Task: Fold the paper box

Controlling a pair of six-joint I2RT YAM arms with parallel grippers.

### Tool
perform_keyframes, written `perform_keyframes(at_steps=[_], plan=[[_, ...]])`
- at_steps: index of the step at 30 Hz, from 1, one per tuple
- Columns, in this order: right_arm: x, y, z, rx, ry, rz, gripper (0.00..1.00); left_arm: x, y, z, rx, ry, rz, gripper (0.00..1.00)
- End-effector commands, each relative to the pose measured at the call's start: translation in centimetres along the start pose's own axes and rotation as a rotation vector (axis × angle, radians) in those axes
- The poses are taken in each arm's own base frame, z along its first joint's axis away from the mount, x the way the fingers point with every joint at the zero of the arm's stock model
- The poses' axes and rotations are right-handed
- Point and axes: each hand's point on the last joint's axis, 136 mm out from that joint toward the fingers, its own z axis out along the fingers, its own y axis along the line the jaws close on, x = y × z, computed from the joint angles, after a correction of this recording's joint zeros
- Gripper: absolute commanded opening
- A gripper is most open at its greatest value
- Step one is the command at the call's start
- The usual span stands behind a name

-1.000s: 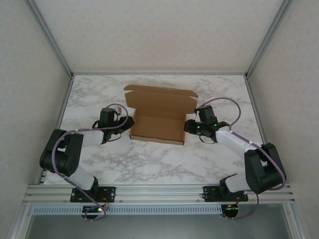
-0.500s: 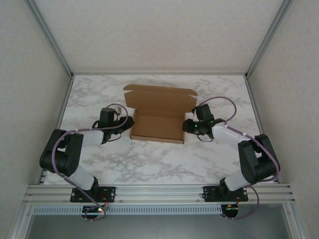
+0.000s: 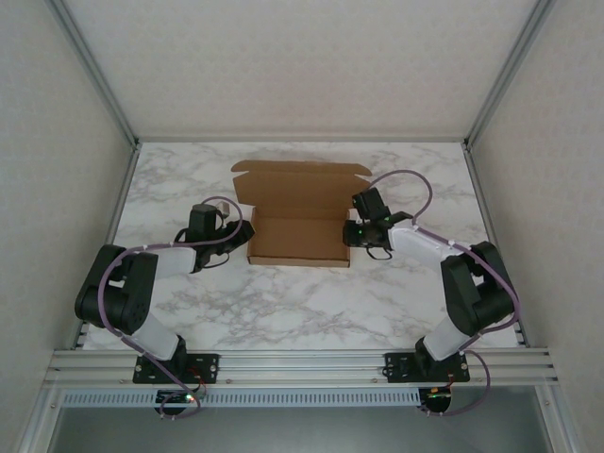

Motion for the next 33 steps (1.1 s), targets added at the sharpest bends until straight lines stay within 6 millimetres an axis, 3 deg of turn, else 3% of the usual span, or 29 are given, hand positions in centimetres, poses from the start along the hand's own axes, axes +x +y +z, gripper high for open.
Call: perform_keyframes(at_steps=[1, 4, 9, 12, 22, 33], plan=[[5.9, -4.2, 2.2, 0.206, 0.205, -0.062, 0.26, 1.0, 2.3, 0.0, -0.095, 0.03, -0.028, 0.39], [6.1, -4.4, 2.3, 0.232, 0.213, -0.081, 0.26, 0.4, 2.2, -0.4, -0.111, 0.013, -0.017, 0.39], [5.1, -3.0, 1.4, 0.161, 0.166, -0.065, 0.27, -1.0, -0.1, -1.6, -0.068, -0.022, 0.037, 0.37], [4.5, -2.6, 1.1, 0.145, 0.154, -0.065, 0.27, -1.3, -0.3, -1.7, -0.078, -0.012, 0.07, 0.37], [4.5, -2.5, 1.0, 0.141, 0.154, -0.066, 0.28, 0.5, 2.8, 0.2, -0.164, 0.056, 0.031, 0.37], [3.6, -2.8, 0.2, 0.172, 0.137, -0.075, 0.28, 3.3, 6.7, -0.1, -0.52, 0.09, 0.188, 0.32]])
